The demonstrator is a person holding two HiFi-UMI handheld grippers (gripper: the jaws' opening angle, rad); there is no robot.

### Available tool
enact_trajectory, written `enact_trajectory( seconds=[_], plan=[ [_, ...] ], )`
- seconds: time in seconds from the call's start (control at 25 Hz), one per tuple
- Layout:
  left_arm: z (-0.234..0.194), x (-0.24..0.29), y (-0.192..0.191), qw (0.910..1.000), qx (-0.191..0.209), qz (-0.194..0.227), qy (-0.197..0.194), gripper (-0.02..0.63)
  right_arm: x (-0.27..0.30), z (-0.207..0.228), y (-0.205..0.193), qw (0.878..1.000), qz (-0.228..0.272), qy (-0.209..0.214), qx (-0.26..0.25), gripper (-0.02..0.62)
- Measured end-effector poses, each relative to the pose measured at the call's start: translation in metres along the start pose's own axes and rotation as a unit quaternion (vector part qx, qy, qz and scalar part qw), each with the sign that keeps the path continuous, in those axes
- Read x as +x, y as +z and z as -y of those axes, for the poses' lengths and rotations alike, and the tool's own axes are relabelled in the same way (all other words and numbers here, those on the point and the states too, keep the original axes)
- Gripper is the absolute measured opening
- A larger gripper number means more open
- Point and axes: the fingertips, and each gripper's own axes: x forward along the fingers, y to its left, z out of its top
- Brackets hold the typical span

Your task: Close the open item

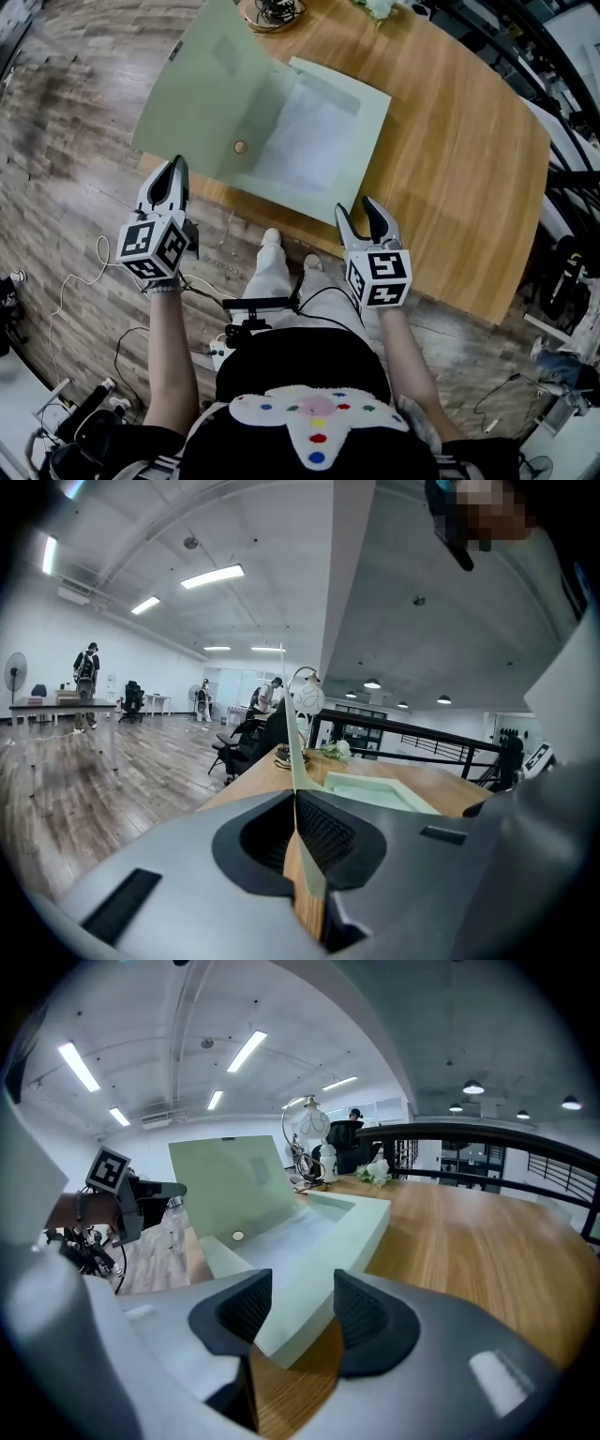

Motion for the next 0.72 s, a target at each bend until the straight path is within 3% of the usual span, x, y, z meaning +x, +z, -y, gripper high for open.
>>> enact_trajectory(
  seconds=[0.12,0.28,0.56,0.72],
  plan=[
    [0.014,-0.002,0.003,0.9991,0.04,-0.004,-0.009,0.014,0.002,0.005,-0.008,1.0,-0.003,0.0,0.019,0.201],
    [0.043,-0.004,0.01,0.9911,0.126,-0.012,-0.039,0.014,0.005,0.006,-0.018,1.0,-0.011,0.003,0.027,0.201],
    [0.09,-0.01,0.009,0.9688,0.231,-0.026,-0.085,0.014,0.004,0.009,-0.024,0.999,-0.017,0.012,0.032,0.201],
    [0.115,-0.012,0.003,0.9506,0.286,-0.038,-0.116,0.015,0.004,0.007,-0.024,0.999,-0.013,0.016,0.036,0.199]
  ],
)
